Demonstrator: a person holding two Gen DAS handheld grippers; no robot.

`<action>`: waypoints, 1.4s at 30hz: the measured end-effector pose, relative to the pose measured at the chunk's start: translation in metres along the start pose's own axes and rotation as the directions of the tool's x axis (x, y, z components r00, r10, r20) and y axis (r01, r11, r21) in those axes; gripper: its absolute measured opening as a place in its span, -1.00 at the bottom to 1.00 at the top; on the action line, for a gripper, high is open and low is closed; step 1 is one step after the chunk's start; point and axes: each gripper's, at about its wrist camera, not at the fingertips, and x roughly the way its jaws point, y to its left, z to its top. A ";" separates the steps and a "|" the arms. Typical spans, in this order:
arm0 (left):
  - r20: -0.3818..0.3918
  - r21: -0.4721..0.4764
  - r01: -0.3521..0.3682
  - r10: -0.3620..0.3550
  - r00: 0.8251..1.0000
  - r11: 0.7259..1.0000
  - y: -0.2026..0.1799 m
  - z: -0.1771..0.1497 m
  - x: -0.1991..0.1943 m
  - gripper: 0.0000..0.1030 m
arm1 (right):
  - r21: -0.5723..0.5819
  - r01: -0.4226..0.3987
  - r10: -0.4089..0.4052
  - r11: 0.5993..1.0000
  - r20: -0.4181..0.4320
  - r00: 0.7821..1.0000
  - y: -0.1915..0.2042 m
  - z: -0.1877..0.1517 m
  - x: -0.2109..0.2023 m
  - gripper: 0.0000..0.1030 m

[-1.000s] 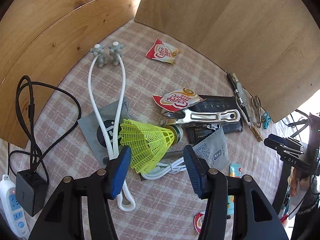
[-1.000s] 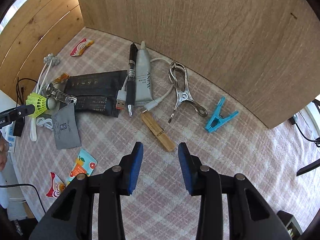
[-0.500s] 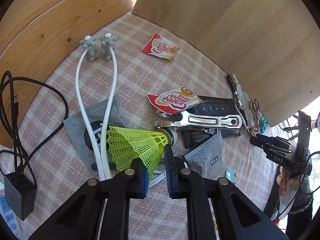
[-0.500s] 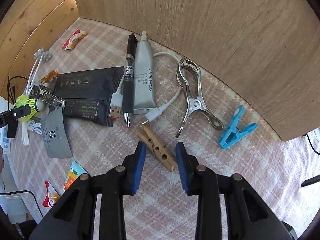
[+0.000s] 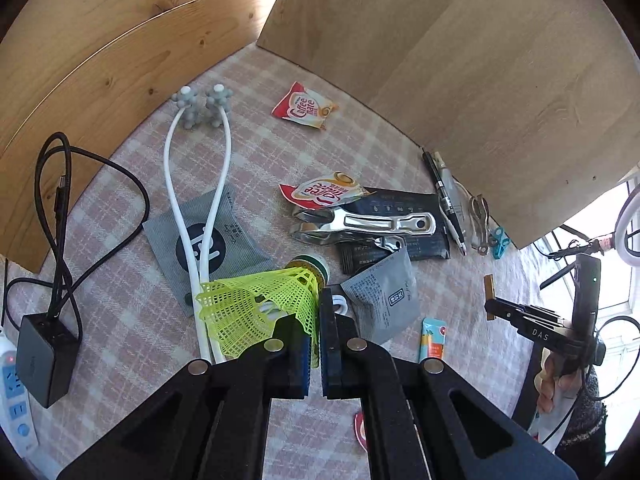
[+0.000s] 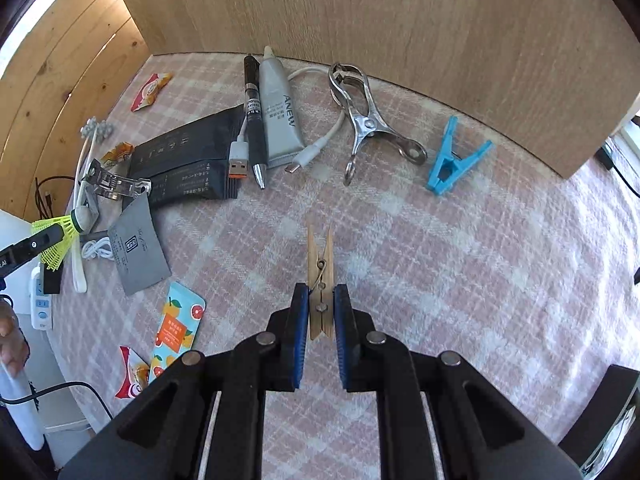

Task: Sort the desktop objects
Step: 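Carry shuttlecock and wooden clothespin into the black tray and release both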

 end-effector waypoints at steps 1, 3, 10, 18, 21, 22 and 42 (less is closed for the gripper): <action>0.002 0.014 0.004 -0.004 1.000 1.000 -0.007 -0.002 -0.003 -0.96 | 0.013 -0.012 0.012 1.000 0.008 1.000 -0.004 -0.006 -0.007 -0.76; 0.000 0.050 0.026 -0.026 1.000 0.998 -0.026 -0.009 -0.007 -0.96 | 0.041 -0.023 0.022 0.999 0.031 0.999 -0.013 -0.018 -0.022 -0.76; -0.065 0.194 0.134 -0.124 0.990 0.972 -0.120 -0.036 0.004 -0.96 | 0.164 -0.032 0.014 0.986 0.111 0.994 -0.054 -0.078 -0.081 -0.76; -0.190 0.347 0.285 -0.230 0.954 0.894 -0.260 -0.085 0.034 -0.96 | 0.319 0.024 -0.083 0.948 0.172 0.982 -0.133 -0.160 -0.142 -0.76; -0.239 0.378 0.344 -0.268 0.933 0.860 -0.314 -0.104 0.045 -0.96 | 0.389 0.062 -0.136 0.919 0.167 0.976 -0.171 -0.187 -0.157 -0.76; -0.254 0.382 0.361 -0.279 0.926 0.851 -0.330 -0.110 0.048 -0.96 | 0.410 0.074 -0.153 0.909 0.164 0.974 -0.183 -0.195 -0.162 -0.76; -0.387 0.474 0.435 -0.262 0.884 0.765 -0.499 -0.175 0.115 -0.33 | 0.560 0.137 -0.250 0.817 0.131 0.959 -0.289 -0.256 -0.187 -0.75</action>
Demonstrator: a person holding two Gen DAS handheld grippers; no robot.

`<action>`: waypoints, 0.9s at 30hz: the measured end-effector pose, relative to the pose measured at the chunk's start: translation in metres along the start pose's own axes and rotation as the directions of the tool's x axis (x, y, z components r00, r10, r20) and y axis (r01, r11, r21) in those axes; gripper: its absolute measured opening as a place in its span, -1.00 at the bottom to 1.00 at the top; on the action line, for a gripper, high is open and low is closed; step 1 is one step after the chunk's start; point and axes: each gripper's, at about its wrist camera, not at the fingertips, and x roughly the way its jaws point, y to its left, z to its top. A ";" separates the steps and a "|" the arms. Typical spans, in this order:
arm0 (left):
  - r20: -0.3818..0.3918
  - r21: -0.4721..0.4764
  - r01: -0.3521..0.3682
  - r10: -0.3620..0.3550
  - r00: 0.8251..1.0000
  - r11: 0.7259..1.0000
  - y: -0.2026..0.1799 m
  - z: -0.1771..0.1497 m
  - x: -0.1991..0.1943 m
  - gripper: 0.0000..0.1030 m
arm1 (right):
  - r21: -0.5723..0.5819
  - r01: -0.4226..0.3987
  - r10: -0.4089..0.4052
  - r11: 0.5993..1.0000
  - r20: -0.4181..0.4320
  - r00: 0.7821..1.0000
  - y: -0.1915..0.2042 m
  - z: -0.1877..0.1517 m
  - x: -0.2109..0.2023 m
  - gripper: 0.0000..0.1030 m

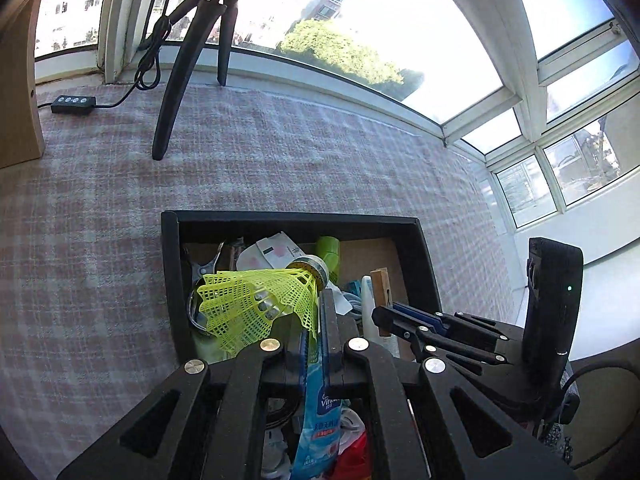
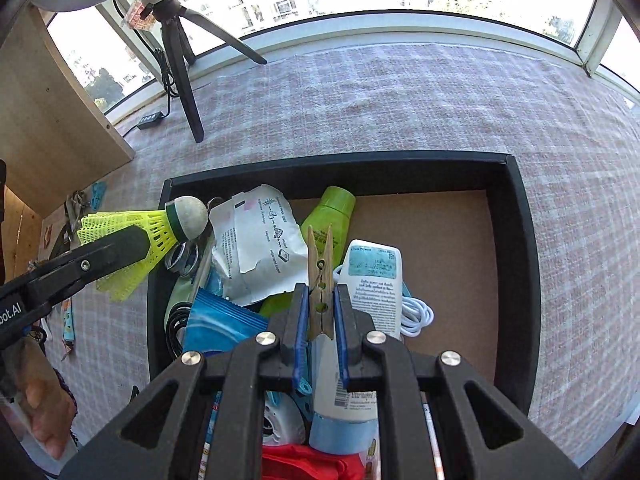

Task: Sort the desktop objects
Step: 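Carry shuttlecock and wooden clothespin into the black tray and release both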

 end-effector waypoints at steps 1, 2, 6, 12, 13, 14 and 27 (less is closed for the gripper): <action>-0.004 -0.002 -0.001 0.001 1.000 1.000 0.001 -0.001 0.001 -0.18 | 0.002 0.002 -0.002 1.000 0.003 1.000 -0.001 0.001 0.000 -0.74; 0.009 -0.001 0.000 0.000 1.000 1.000 0.003 -0.003 -0.001 -0.11 | 0.011 0.007 -0.007 1.000 0.002 1.000 -0.001 0.002 0.000 -0.66; 0.014 0.015 -0.019 0.019 1.000 1.000 0.006 -0.004 -0.006 -0.11 | 0.019 0.009 -0.009 1.000 0.008 1.000 0.000 0.005 -0.001 -0.48; 0.050 0.004 -0.050 0.050 0.997 0.999 0.015 -0.005 -0.022 -0.12 | 0.003 0.004 -0.004 1.000 0.015 1.000 0.011 0.008 -0.004 -0.47; 0.057 0.004 -0.060 0.060 0.997 0.998 0.017 -0.006 -0.026 -0.12 | -0.002 0.004 -0.004 1.000 0.017 1.000 0.014 0.008 -0.005 -0.47; 0.062 0.002 -0.070 0.070 0.996 0.998 0.020 -0.007 -0.030 -0.12 | -0.007 0.006 -0.005 1.000 0.019 1.000 0.018 0.008 -0.006 -0.47; 0.123 -0.104 -0.202 0.215 0.969 0.974 0.107 -0.014 -0.095 -0.12 | -0.106 -0.037 0.040 0.994 0.026 0.999 0.091 0.022 -0.008 -0.44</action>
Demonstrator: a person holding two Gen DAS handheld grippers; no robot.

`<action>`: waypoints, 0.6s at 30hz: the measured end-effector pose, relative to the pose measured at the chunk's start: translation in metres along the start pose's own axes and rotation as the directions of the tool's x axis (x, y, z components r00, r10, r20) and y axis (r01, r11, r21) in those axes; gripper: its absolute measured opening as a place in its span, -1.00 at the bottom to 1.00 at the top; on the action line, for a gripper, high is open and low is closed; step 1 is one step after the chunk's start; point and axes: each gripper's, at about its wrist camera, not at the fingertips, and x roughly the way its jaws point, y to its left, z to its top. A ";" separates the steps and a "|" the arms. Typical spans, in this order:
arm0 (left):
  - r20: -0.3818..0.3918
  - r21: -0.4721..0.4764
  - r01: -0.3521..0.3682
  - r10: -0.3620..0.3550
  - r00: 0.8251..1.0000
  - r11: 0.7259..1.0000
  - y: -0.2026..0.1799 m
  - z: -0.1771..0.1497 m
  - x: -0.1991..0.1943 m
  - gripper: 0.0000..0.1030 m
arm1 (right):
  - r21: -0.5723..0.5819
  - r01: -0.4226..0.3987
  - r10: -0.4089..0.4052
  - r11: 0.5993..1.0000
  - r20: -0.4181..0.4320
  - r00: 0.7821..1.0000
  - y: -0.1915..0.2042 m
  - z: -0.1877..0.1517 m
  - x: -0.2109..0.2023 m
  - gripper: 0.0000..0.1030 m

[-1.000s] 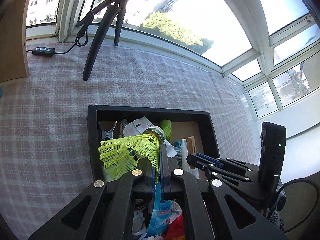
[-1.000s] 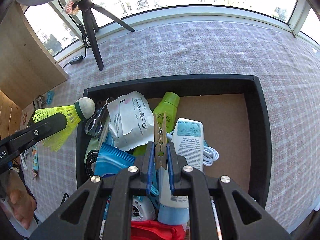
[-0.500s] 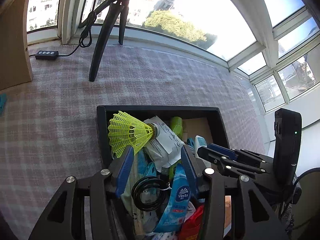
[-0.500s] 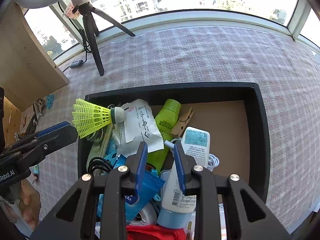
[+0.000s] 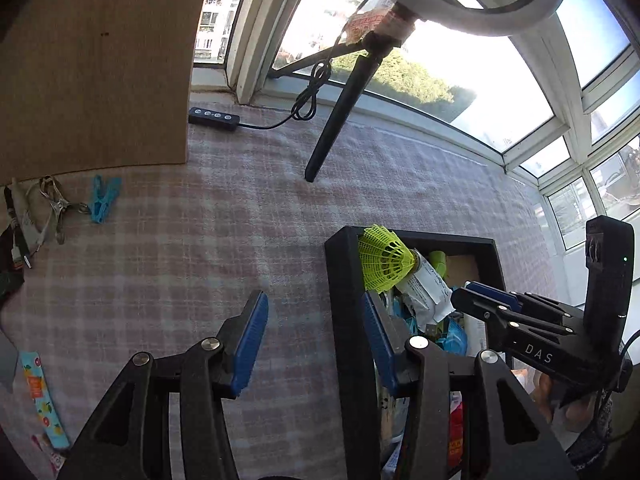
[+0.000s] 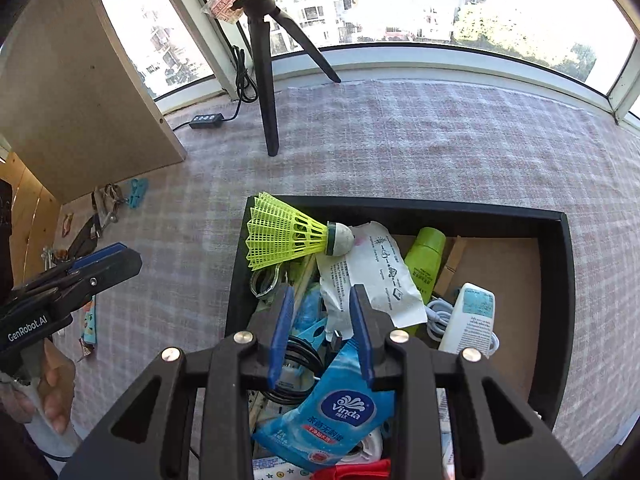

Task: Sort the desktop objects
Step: 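Carry shuttlecock and wooden clothespin into the black tray and release both, then grasp the blue clothespin with the right gripper while the left grasps the metal clip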

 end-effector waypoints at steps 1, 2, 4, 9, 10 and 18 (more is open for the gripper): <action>0.010 -0.012 -0.014 0.014 1.000 1.000 0.009 0.002 -0.004 -0.12 | -0.013 -0.004 0.004 1.000 0.000 1.000 0.008 0.004 0.002 -0.44; 0.020 -0.025 -0.029 0.029 0.999 0.999 0.019 0.005 -0.007 -0.12 | -0.023 -0.008 0.008 1.000 0.000 1.000 0.017 0.008 0.004 -0.44; 0.033 -0.057 -0.058 0.060 0.998 0.997 0.042 0.010 -0.013 -0.12 | -0.033 -0.022 0.022 0.999 -0.002 1.000 0.033 0.016 0.010 -0.34; 0.051 -0.175 -0.113 0.123 0.991 0.978 0.109 0.027 -0.025 -0.12 | -0.049 -0.073 0.073 0.996 -0.005 0.997 0.079 0.039 0.030 -0.21; 0.054 -0.200 -0.124 0.137 0.989 0.972 0.122 0.030 -0.027 -0.12 | -0.057 -0.086 0.085 0.995 -0.008 0.996 0.091 0.042 0.035 -0.21; 0.036 -0.330 -0.174 0.196 0.980 0.928 0.213 0.061 -0.022 -0.21 | -0.109 -0.157 0.152 0.982 -0.054 0.987 0.187 0.064 0.092 -0.21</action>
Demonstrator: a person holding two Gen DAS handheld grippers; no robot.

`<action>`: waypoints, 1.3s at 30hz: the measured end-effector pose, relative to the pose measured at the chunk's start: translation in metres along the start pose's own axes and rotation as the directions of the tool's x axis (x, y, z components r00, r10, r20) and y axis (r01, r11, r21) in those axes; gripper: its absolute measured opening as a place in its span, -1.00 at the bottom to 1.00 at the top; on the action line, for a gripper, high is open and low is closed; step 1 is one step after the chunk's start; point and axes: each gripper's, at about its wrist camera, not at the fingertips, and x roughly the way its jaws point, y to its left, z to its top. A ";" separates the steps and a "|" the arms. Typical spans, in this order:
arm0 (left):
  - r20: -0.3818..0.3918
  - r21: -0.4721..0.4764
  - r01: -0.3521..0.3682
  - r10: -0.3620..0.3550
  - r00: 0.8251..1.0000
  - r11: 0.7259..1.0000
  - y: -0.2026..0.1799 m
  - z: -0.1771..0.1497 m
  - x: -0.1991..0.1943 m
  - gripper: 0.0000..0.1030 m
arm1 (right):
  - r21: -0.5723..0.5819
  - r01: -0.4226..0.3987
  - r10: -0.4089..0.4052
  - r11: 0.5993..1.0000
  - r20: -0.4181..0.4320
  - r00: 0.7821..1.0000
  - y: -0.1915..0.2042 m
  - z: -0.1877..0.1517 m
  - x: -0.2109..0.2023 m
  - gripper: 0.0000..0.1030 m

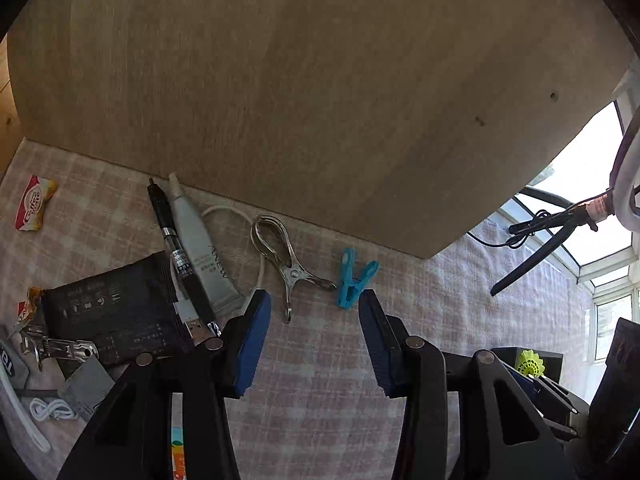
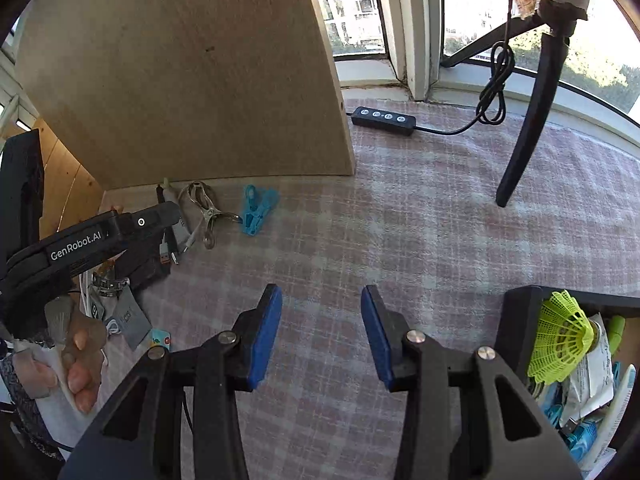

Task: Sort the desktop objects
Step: 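Grasp the blue clothespin with the right gripper while the left grasps the metal clip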

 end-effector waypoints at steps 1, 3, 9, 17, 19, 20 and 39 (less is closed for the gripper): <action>-0.001 -0.008 -0.005 0.005 1.000 1.000 0.007 0.005 0.004 -0.22 | -0.002 -0.003 0.003 1.000 -0.005 1.000 0.008 0.005 0.009 -0.22; -0.012 -0.019 -0.002 0.002 1.000 1.000 0.015 0.014 0.012 -0.24 | 0.006 -0.002 0.002 1.000 -0.010 1.000 0.021 0.016 0.026 -0.23; -0.040 -0.037 0.019 -0.020 0.999 0.999 0.026 0.026 0.034 -0.26 | 0.074 0.004 -0.003 0.997 -0.008 1.000 0.038 0.043 0.064 -0.26; -0.069 -0.031 0.026 -0.028 0.997 0.999 0.029 0.027 0.053 -0.50 | 0.149 0.016 -0.012 0.989 -0.024 1.000 0.031 0.058 0.087 -0.48; -0.072 -0.041 0.030 -0.033 0.997 0.999 0.027 0.029 0.057 -0.48 | 0.144 0.025 -0.021 0.989 -0.032 0.999 0.032 0.059 0.091 -0.49; -0.074 -0.045 0.035 -0.039 0.997 0.998 0.028 0.029 0.058 -0.49 | 0.145 0.028 -0.023 0.989 -0.035 0.999 0.033 0.059 0.093 -0.51; -0.071 -0.063 0.036 -0.041 0.997 0.997 0.023 0.036 0.070 -0.84 | 0.139 0.055 -0.047 0.989 -0.058 0.997 0.031 0.068 0.108 -0.82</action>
